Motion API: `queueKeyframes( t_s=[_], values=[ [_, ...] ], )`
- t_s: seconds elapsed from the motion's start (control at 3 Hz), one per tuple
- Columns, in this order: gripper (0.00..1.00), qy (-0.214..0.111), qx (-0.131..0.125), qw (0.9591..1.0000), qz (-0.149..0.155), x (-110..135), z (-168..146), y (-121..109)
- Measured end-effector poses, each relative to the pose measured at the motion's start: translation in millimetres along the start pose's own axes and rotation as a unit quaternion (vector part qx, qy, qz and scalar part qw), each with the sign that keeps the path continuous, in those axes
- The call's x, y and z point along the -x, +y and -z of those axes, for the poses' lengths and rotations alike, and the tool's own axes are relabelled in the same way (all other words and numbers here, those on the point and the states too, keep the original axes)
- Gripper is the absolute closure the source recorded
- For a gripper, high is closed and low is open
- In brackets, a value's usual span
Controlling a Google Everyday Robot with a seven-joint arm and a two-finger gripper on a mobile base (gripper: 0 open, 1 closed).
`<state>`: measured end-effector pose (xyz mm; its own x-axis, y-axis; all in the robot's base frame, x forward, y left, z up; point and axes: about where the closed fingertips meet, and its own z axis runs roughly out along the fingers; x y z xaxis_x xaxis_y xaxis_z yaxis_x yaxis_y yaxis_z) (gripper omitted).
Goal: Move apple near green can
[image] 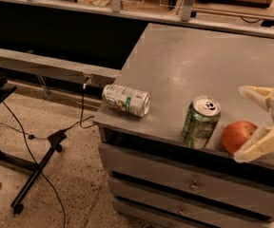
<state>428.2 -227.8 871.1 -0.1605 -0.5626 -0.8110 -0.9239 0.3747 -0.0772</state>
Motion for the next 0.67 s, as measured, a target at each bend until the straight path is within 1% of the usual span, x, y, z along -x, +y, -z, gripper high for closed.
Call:
queueKeyframes(
  t_s=[0.33,0.67],
  values=[
    [0.00,-0.039,0.019,0.9985,0.034,-3.4,32.8,-4.5],
    [0.00,-0.039,0.019,0.9985,0.034,-3.4,32.8,-4.5]
  ],
)
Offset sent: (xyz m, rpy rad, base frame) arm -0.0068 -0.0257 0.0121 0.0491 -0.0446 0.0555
